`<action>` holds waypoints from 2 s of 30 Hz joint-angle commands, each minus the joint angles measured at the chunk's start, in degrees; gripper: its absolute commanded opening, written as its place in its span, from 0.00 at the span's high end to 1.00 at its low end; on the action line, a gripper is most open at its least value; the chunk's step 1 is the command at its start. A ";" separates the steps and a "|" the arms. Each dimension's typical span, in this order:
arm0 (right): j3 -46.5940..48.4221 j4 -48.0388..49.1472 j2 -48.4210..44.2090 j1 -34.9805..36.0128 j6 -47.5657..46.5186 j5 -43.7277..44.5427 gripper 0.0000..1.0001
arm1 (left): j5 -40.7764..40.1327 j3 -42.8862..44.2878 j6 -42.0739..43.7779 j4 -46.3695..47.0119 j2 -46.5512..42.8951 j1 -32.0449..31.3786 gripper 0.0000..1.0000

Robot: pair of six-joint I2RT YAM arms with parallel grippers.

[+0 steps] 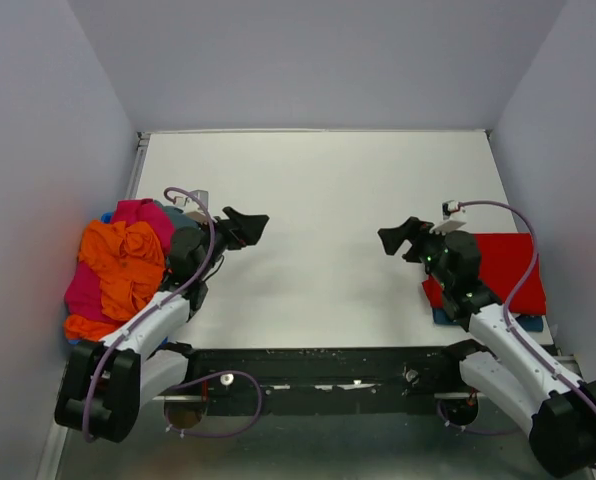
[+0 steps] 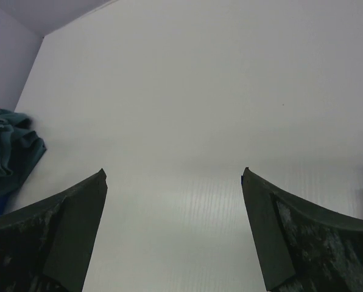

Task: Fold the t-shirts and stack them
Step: Grab crumpled tshirt from bin with the left arm

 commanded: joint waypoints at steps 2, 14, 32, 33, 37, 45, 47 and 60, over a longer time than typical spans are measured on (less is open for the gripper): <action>0.93 -3.86 -0.84 0.32 0.45 7.04 0.00 | -1.58 -0.34 2.44 -1.17 -2.15 -0.25 0.01; 1.91 -10.21 0.05 0.32 3.35 10.74 0.00 | -44.44 14.58 -3.43 -47.71 -17.34 0.02 0.02; -2.31 -6.70 -3.30 0.32 3.44 8.55 0.00 | -63.73 26.47 -20.75 -70.96 -4.89 12.58 0.20; -2.31 -6.70 -3.47 0.32 3.44 8.46 0.00 | -63.81 26.38 -21.89 -70.96 -3.31 13.54 0.21; -2.57 -6.61 -3.91 0.32 3.09 8.54 0.00 | -61.97 26.03 -22.69 -68.95 1.36 17.94 0.39; -2.92 -6.61 -4.35 0.32 2.91 9.25 0.00 | -56.70 23.04 -23.31 -64.81 6.28 22.87 0.66; -2.92 -6.69 -4.53 0.32 2.91 9.34 0.00 | -56.78 23.48 -23.83 -65.86 6.90 23.22 0.90; -3.10 -6.61 -4.53 0.32 3.00 9.86 0.00 | -48.02 30.77 -15.86 -62.63 -9.34 24.80 1.00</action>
